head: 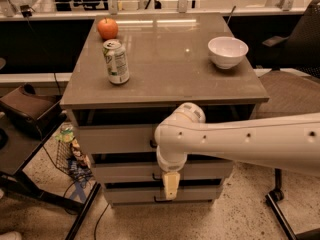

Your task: Open top drawer

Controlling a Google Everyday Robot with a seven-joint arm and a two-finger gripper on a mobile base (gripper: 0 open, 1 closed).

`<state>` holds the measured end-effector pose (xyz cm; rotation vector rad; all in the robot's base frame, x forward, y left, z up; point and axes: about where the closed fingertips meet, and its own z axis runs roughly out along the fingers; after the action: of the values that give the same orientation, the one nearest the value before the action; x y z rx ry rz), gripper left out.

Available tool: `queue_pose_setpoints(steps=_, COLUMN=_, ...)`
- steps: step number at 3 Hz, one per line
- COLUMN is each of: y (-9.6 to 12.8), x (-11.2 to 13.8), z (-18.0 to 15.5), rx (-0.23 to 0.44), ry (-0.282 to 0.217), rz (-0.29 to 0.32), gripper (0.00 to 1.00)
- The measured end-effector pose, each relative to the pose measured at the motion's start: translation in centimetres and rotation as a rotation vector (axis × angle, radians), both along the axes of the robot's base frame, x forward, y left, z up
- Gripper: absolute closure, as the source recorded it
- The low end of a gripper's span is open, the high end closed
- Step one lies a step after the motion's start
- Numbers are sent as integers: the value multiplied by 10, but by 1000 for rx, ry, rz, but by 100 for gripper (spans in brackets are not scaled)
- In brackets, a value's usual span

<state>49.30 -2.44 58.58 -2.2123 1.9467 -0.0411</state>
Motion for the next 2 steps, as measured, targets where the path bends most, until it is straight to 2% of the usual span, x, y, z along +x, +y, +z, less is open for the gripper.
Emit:
queue_pose_setpoints(steps=1, y=17, x=9, z=-21, rx=19, ry=20, rz=13, gripper=25)
queue_pose_setpoints(steps=2, y=18, x=9, z=-19, rx=19, ry=22, rz=14, gripper=48)
